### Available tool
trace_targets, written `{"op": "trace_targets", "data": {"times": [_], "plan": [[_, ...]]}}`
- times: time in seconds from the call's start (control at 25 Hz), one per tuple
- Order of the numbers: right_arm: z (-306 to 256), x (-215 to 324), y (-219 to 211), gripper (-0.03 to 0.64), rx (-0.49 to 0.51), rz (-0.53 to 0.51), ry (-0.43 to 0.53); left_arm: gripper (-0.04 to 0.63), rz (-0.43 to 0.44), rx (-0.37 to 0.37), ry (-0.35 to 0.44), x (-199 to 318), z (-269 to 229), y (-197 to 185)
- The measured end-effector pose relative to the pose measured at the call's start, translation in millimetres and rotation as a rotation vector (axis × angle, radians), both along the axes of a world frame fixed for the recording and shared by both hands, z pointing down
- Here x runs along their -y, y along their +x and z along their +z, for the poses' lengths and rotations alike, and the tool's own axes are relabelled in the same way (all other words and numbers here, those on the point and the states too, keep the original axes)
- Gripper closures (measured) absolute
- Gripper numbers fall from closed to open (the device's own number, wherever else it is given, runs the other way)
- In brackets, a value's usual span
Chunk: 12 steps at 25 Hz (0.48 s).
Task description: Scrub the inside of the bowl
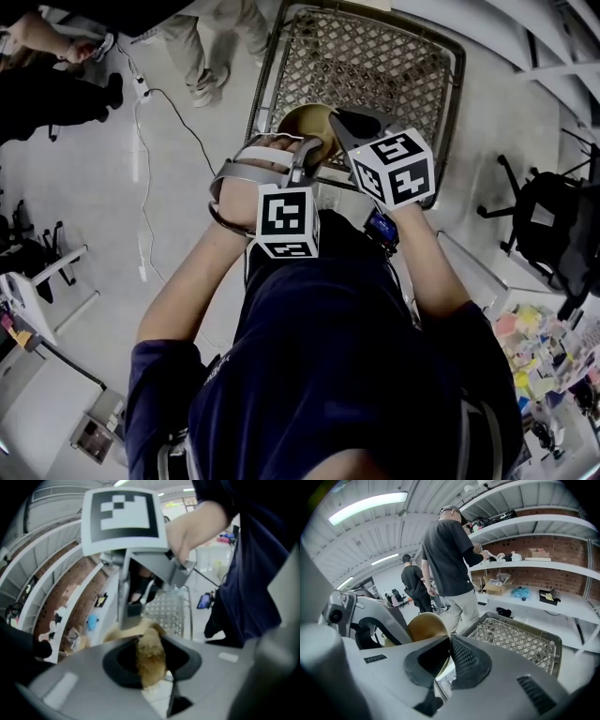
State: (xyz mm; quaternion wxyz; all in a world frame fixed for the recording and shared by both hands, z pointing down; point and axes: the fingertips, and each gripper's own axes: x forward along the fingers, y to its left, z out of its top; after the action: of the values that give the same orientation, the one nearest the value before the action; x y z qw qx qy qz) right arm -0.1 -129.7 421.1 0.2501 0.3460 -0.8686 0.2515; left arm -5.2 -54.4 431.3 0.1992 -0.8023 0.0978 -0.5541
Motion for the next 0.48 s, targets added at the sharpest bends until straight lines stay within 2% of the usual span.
{"op": "trace_targets", "data": {"times": [0.12, 0.28, 0.36, 0.48], "plan": [[-1, -2, -4, 0.601, 0.010, -0.011, -0.006, 0.495, -0.024, -0.025, 0.052, 16, -11, 3], [1, -6, -2, 0.601, 0.016, -0.017, -0.013, 0.495, -0.071, -0.002, 0.111, 34, -17, -10], [2, -6, 0, 0.601, 0.017, -0.017, -0.014, 0.495, -0.096, 0.009, 0.116, 37, -19, -17], [0, -3, 4, 0.601, 0.015, -0.006, -0.006, 0.495, -0.096, 0.039, 0.076, 27, -13, -22]]}}
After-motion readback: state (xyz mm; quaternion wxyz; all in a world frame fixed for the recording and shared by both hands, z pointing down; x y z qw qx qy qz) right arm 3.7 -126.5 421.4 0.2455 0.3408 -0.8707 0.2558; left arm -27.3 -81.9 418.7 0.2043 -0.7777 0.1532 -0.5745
